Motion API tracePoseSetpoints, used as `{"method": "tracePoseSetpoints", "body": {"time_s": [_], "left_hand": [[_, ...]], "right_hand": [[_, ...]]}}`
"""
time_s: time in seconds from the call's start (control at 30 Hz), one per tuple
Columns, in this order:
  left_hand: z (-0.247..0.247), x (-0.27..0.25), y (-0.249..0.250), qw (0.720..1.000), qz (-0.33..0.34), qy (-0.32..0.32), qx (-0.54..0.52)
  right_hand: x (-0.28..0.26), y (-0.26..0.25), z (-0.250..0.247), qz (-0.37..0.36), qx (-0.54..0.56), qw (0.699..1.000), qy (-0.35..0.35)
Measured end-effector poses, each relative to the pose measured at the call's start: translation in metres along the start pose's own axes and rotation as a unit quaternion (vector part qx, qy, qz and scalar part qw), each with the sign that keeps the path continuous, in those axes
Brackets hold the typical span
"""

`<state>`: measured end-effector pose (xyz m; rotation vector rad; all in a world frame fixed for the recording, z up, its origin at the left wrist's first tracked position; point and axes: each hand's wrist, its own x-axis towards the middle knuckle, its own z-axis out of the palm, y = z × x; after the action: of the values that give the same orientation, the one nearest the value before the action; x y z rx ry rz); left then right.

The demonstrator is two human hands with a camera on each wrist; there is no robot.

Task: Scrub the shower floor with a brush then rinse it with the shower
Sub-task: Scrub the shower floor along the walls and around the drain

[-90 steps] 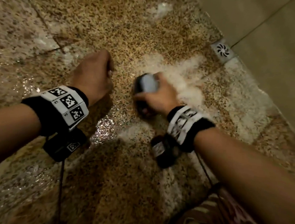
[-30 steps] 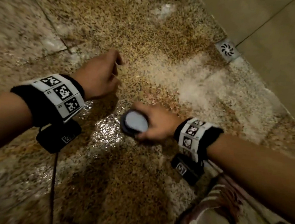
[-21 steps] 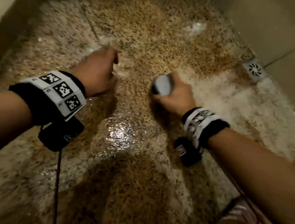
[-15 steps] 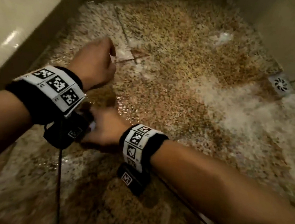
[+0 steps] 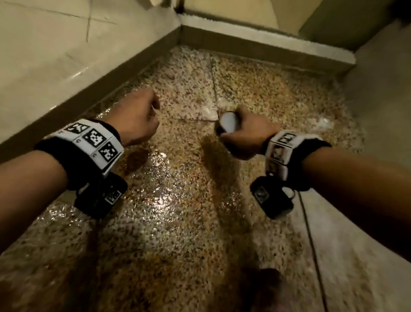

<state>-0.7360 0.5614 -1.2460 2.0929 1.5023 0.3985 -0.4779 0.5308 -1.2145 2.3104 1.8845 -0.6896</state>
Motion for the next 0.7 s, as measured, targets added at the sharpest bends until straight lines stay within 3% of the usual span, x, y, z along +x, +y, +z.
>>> {"method": "tracePoseSetpoints", "body": {"time_s": [0.17, 0.4, 0.6, 0.7], "left_hand": [[-0.021, -0.008, -0.008, 0.999, -0.049, 0.017, -0.006], [-0.060, -0.063, -0.050, 0.985, -0.125, -0.029, 0.118], [-0.059, -0.100, -0.033, 0.935, -0.216, -0.152, 0.237], [-0.065, -0.101, -0.021, 0.918, -0.234, -0.171, 0.271]], "right_hand": [[0.010, -0.098, 0.003, -0.174, -0.074, 0.981, -0.048], [0.025, -0.142, 0.079, -0.250, -0.050, 0.958, -0.134], [0.023, -0.162, 0.101, -0.267, 0.006, 0.955, -0.133], [0.025, -0.166, 0.103, -0.275, 0.006, 0.952, -0.135]]}}
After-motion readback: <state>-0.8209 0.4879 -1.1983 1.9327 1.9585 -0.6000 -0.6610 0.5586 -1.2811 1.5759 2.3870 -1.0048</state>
